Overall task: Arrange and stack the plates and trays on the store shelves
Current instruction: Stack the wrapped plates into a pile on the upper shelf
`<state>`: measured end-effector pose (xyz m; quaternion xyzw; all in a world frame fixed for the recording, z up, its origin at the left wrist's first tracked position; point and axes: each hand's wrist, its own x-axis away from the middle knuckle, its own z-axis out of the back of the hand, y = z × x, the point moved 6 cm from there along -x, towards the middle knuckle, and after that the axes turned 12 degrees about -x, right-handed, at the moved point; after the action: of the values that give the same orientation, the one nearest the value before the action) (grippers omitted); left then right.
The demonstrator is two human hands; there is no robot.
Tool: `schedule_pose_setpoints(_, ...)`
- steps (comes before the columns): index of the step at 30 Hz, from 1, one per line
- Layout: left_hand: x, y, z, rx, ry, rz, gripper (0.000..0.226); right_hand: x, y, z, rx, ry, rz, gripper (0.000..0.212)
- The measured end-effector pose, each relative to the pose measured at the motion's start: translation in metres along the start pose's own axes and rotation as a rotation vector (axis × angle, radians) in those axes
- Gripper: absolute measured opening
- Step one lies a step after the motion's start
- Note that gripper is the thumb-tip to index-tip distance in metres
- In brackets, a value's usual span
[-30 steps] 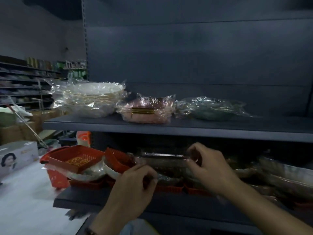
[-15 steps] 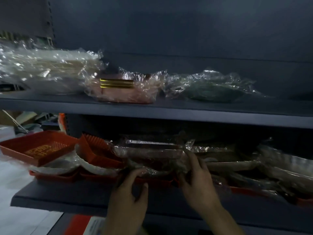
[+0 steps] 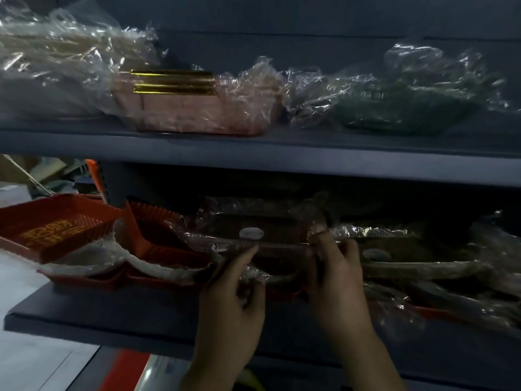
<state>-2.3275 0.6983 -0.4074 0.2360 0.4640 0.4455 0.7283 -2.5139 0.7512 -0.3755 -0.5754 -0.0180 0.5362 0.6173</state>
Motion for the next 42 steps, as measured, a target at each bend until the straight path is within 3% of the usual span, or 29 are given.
schedule_pose_setpoints(3, 0.003, 0.003, -0.004, 0.229, -0.025, 0.124, 0.05, 0.002, -0.006, 0.001, 0.021, 0.057, 0.077, 0.016)
schedule_pose_setpoints(6, 0.006, 0.006, -0.002, 0.476, 0.001, 0.245, 0.062, 0.013, -0.018, 0.003, 0.024, 0.073, 0.149, 0.011)
schedule_pose_setpoints(13, 0.021, 0.019, -0.002, 0.857, 0.042, 0.415, 0.054, 0.055, -0.065, -0.009, -0.01, -0.052, 0.283, 0.02)
schedule_pose_setpoints(18, 0.025, 0.01, 0.01, 0.905, 0.06, 0.465, 0.044, 0.072, -0.071, -0.007, -0.094, -0.318, 0.264, 0.035)
schedule_pose_setpoints(22, 0.029, 0.007, 0.017, 0.893, 0.043, 0.484, 0.047, 0.065, -0.05, 0.034, -0.07, -0.116, 0.359, 0.048)
schedule_pose_setpoints(25, 0.035, 0.003, 0.023, 0.831, 0.069, 0.507, 0.039, 0.054, -0.018, 0.058, -0.014, -0.001, 0.115, 0.062)
schedule_pose_setpoints(27, 0.039, 0.001, 0.029, 0.8, 0.066, 0.53, 0.031, 0.051, -0.004, 0.064, -0.019, -0.027, -0.01, 0.075)
schedule_pose_setpoints(29, 0.043, 0.001, 0.037, 0.772, 0.054, 0.554, 0.025, 0.049, -0.002, 0.065, -0.059, -0.119, 0.02, 0.068)
schedule_pose_setpoints(33, 0.053, 0.004, 0.054, 0.701, -0.027, 0.564, 0.017, 0.05, -0.013, 0.066, -0.082, -0.295, 0.14, 0.034)
schedule_pose_setpoints(39, 0.063, 0.011, 0.091, 0.614, -0.103, 0.48, 0.025, 0.062, -0.035, 0.064, -0.109, -0.292, 0.199, 0.014)
schedule_pose_setpoints(42, 0.071, 0.016, 0.114, 0.473, -0.143, 0.411, 0.031, 0.067, -0.054, 0.065, -0.08, -0.222, 0.229, 0.017)
